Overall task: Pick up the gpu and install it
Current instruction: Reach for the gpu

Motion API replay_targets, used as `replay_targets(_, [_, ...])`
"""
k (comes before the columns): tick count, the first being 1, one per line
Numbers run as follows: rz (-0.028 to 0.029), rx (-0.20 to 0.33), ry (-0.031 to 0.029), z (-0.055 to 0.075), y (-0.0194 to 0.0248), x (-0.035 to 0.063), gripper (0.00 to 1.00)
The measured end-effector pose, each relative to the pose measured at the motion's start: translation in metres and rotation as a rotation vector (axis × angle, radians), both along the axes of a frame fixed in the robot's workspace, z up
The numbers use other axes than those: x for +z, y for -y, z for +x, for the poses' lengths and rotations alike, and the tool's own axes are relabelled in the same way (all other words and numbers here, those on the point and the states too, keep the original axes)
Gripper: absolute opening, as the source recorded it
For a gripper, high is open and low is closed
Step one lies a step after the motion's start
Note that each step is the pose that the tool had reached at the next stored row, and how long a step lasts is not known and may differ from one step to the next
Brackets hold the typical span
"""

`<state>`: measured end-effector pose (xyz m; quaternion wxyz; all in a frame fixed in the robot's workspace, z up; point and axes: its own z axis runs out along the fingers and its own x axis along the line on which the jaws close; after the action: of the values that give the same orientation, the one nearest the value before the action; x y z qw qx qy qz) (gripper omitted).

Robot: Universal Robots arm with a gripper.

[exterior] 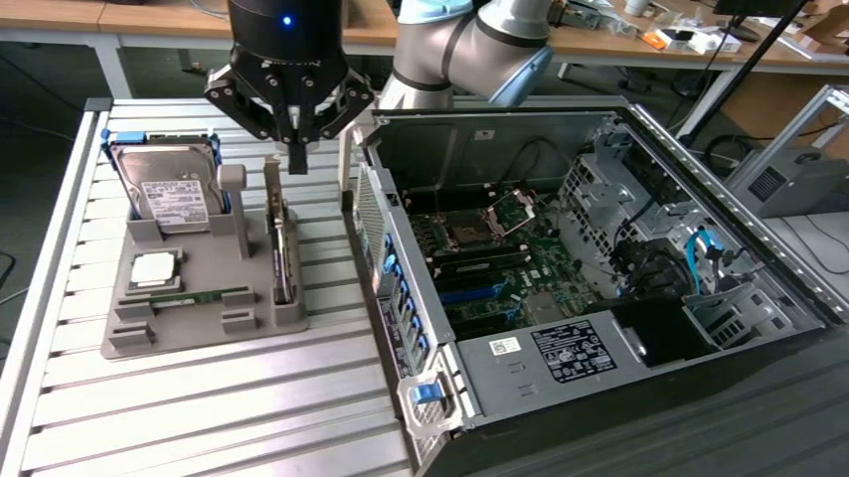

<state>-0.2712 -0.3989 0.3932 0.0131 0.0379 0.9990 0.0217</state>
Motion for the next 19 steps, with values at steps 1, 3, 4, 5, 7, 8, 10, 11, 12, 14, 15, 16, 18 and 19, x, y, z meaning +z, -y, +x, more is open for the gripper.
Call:
replay_targets(1, [0.0000,0.000,0.0000,-0.001,0.0000,0.0000,0.11])
replay_targets(3, [0.0000,0.000,0.0000,-0.002,0.0000,0.0000,0.11])
replay_targets(4, [0.0000,0.000,0.0000,-0.002,0.0000,0.0000,0.11])
replay_targets(5, [0.0000,0.000,0.0000,-0.003,0.0000,0.0000,0.11])
replay_targets(7, [0.0000,0.000,0.0000,-0.004,0.0000,0.0000,0.11])
replay_targets(8, [0.0000,0.000,0.0001,-0.005,0.0000,0.0000,0.11])
replay_targets(10, [0.0000,0.000,0.0000,-0.006,0.0000,0.0000,0.11])
replay_targets(11, [0.0000,0.000,0.0000,-0.007,0.0000,0.0000,0.11])
replay_targets(12, [0.0000,0.000,-0.0001,-0.008,0.0000,0.0000,0.11])
replay_targets(14, [0.0000,0.000,0.0000,-0.010,0.0000,0.0000,0.11])
replay_targets(15, [0.0000,0.000,0.0000,-0.011,0.0000,0.0000,0.11])
replay_targets(16, [0.0000,0.000,0.0000,-0.012,0.0000,0.0000,0.11])
replay_targets(18, [0.0000,0.000,0.0000,-0.014,0.0000,0.0000,0.11])
replay_targets(19, [0.0000,0.000,0.0000,-0.015,0.0000,0.0000,0.11])
